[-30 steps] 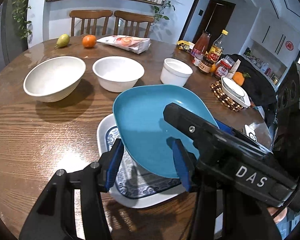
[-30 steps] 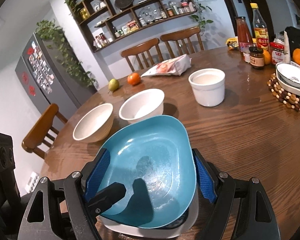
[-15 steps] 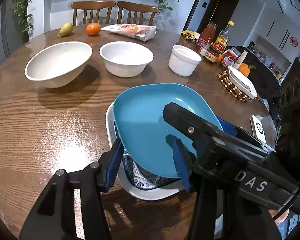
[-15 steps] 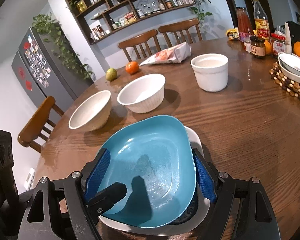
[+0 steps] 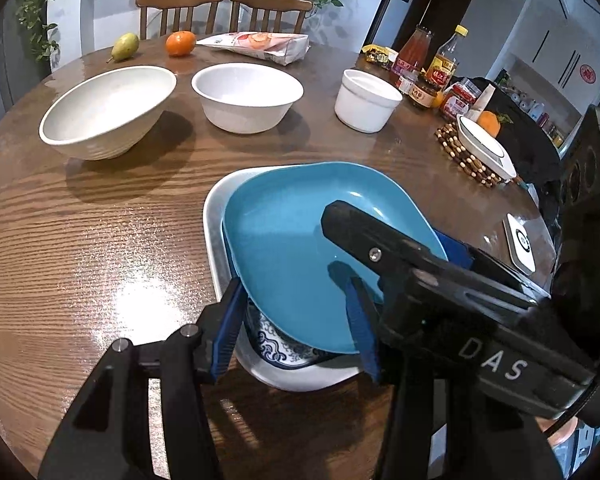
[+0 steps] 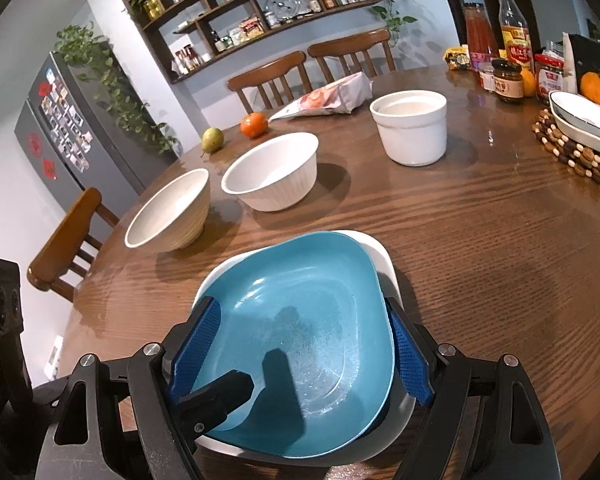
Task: Organize plates and bowls
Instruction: 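Lower the teal plate onto the patterned plates with the right gripper, then open the right gripper and lift both grippers away from the plate stack, then grip the rim of the white bowl with the right gripper, then lift the white bowl with the right gripper toward the larger white bowl, then lower the white bowl into the larger white bowl with the right gripper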
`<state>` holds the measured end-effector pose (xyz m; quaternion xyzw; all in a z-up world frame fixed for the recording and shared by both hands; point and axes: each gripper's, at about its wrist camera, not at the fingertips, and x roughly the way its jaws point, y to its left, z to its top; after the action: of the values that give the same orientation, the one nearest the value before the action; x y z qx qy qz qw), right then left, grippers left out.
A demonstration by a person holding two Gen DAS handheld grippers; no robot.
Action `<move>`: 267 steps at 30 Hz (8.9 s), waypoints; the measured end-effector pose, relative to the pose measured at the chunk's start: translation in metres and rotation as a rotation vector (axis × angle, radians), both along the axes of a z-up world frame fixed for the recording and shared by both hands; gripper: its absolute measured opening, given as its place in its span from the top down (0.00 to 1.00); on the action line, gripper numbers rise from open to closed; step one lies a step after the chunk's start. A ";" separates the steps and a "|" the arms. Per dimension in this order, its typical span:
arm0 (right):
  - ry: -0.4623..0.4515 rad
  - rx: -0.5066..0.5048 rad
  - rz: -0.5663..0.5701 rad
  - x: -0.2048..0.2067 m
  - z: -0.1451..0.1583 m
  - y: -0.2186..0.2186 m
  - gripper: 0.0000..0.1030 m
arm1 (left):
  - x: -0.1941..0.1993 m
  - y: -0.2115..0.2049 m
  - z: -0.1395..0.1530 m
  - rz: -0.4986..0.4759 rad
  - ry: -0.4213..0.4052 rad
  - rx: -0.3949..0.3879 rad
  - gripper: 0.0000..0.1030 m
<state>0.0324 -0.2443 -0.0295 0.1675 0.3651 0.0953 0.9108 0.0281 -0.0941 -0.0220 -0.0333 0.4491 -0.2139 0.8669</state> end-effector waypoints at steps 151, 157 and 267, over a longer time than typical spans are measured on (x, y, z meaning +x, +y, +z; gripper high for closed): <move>0.408 0.075 0.160 0.245 0.023 0.010 0.33 | 0.188 0.001 0.034 0.148 0.312 -0.079 0.24; 0.422 0.066 0.162 0.247 0.020 0.011 0.33 | 0.193 -0.002 0.028 0.138 0.329 -0.075 0.26; 0.202 -0.041 0.387 0.202 0.037 0.160 0.33 | 0.152 0.119 0.052 0.287 0.077 0.061 0.29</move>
<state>0.2343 -0.0844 0.0072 0.0843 0.4818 0.2437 0.8375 0.1798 0.0252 0.0299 -0.0788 0.4789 -0.0725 0.8713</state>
